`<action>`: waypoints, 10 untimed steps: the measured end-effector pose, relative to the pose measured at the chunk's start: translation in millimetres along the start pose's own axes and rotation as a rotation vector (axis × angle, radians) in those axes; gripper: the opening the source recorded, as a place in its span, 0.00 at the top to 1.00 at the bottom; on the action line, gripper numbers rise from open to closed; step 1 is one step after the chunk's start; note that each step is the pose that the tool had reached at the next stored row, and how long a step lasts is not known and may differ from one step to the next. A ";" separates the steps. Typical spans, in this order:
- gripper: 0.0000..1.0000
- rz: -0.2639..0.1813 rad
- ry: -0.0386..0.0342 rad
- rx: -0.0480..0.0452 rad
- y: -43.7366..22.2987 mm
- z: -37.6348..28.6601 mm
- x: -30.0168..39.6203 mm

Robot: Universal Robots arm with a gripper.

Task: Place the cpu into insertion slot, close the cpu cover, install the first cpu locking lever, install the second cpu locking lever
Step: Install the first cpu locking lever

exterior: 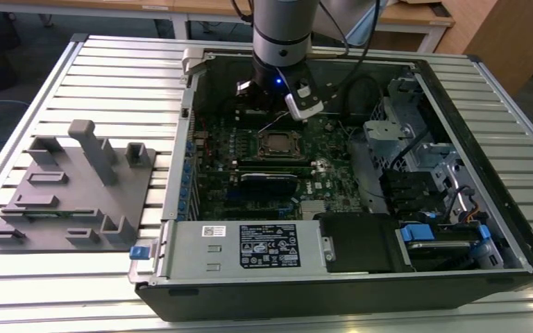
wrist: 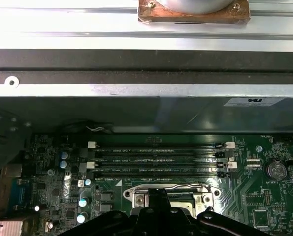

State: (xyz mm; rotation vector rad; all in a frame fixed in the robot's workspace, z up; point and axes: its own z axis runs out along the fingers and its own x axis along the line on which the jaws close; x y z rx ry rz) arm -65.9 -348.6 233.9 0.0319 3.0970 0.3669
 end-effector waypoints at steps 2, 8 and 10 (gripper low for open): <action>0.90 0.000 -0.0002 0.0000 0.0 0.0 0.0; 0.90 0.000 -0.0018 -0.0001 0.0 0.2 0.0; 0.90 0.000 -0.0039 -0.0002 -0.1 0.3 0.0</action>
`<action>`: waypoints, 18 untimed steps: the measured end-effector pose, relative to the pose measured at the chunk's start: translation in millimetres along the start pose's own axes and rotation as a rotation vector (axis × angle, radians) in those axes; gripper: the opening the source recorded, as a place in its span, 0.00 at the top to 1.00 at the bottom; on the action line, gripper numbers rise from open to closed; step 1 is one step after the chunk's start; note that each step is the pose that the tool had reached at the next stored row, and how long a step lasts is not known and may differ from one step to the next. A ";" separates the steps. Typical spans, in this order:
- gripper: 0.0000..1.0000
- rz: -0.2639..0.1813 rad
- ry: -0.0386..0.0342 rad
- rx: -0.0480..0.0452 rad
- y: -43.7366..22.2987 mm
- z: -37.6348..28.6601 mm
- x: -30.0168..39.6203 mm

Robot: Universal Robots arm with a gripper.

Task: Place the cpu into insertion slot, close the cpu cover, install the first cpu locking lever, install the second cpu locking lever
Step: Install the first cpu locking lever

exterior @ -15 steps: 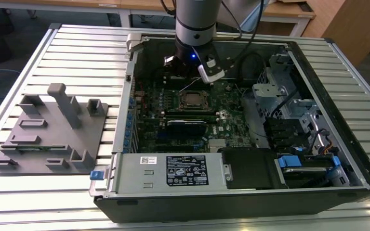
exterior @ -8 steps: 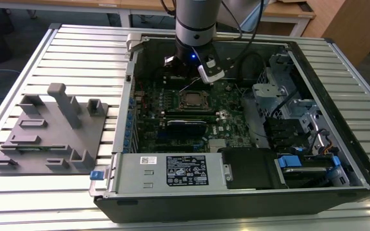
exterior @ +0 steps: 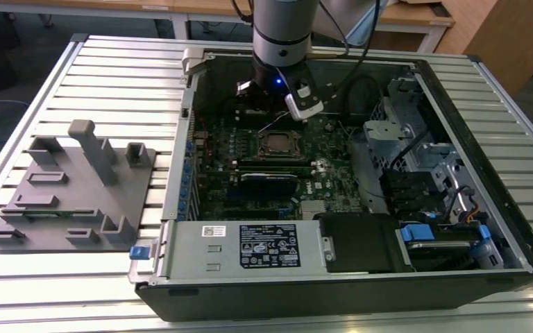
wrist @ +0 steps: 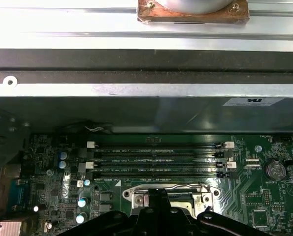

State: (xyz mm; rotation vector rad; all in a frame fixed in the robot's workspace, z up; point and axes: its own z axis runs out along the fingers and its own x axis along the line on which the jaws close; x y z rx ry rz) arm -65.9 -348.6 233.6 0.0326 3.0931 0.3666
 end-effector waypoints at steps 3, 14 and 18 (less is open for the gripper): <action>0.90 0.000 -0.0025 -0.0001 -0.1 0.4 0.0; 0.90 0.000 -0.0117 -0.0002 -0.6 2.4 0.1; 0.90 0.000 -0.0146 -0.0002 -0.8 3.3 0.1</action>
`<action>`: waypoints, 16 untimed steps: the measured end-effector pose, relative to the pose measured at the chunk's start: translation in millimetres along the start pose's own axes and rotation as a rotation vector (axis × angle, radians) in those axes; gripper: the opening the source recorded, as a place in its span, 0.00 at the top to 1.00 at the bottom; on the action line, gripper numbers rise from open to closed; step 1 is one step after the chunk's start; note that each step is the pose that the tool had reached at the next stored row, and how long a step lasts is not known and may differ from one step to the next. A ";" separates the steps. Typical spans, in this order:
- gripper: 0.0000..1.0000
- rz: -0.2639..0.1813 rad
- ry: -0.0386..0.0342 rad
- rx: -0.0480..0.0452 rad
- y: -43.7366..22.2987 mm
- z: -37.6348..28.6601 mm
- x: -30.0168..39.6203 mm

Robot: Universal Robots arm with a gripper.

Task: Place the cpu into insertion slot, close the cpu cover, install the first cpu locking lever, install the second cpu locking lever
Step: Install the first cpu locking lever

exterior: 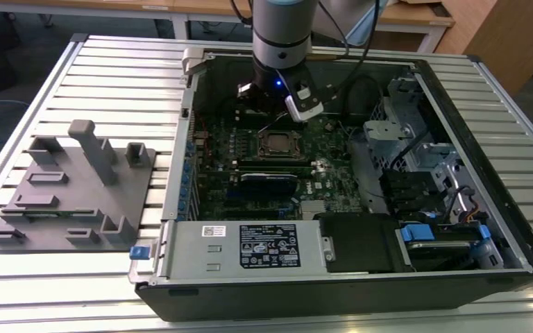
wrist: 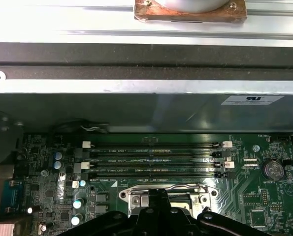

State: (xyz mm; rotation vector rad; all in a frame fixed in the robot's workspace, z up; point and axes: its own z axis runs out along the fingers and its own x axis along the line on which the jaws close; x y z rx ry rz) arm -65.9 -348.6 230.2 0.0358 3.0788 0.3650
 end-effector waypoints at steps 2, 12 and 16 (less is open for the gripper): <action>0.90 0.000 -0.0004 0.0000 -0.1 0.3 0.0; 0.90 0.000 -0.0084 -0.0002 -0.6 2.7 -0.1; 0.90 0.001 -0.0095 -0.0001 -0.8 3.5 -0.7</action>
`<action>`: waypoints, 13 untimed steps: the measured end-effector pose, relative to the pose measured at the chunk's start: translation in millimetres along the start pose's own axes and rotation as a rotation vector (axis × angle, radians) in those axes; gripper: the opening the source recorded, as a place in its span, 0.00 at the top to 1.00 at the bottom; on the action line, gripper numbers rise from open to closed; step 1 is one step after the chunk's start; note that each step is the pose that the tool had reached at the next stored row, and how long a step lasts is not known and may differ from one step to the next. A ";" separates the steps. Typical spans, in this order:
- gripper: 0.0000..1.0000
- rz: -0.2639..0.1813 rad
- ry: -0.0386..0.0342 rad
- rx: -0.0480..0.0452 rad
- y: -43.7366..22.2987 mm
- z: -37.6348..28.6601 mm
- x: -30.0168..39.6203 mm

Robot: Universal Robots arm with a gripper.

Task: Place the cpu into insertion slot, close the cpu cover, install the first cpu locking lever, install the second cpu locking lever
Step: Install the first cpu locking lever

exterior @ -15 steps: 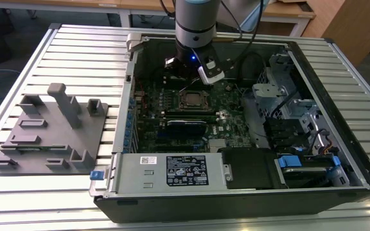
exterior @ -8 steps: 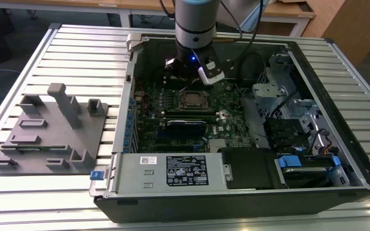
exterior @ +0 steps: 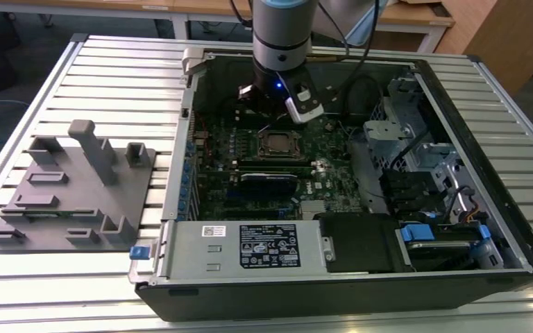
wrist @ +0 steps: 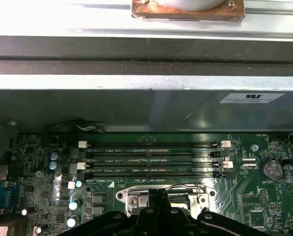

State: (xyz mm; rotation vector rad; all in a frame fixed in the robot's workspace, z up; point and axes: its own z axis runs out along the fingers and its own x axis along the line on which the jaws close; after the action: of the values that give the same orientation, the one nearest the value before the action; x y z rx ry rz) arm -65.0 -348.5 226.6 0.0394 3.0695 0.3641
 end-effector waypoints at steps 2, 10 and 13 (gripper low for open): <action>0.90 0.000 -0.0002 0.0000 0.2 0.3 -0.3; 0.90 0.000 -0.0001 0.0007 2.7 1.9 -2.0; 0.90 0.000 0.0000 0.0013 3.8 2.6 -3.3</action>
State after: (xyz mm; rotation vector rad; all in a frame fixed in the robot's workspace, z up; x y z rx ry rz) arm -61.6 -344.4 225.1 0.0393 3.0697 0.3620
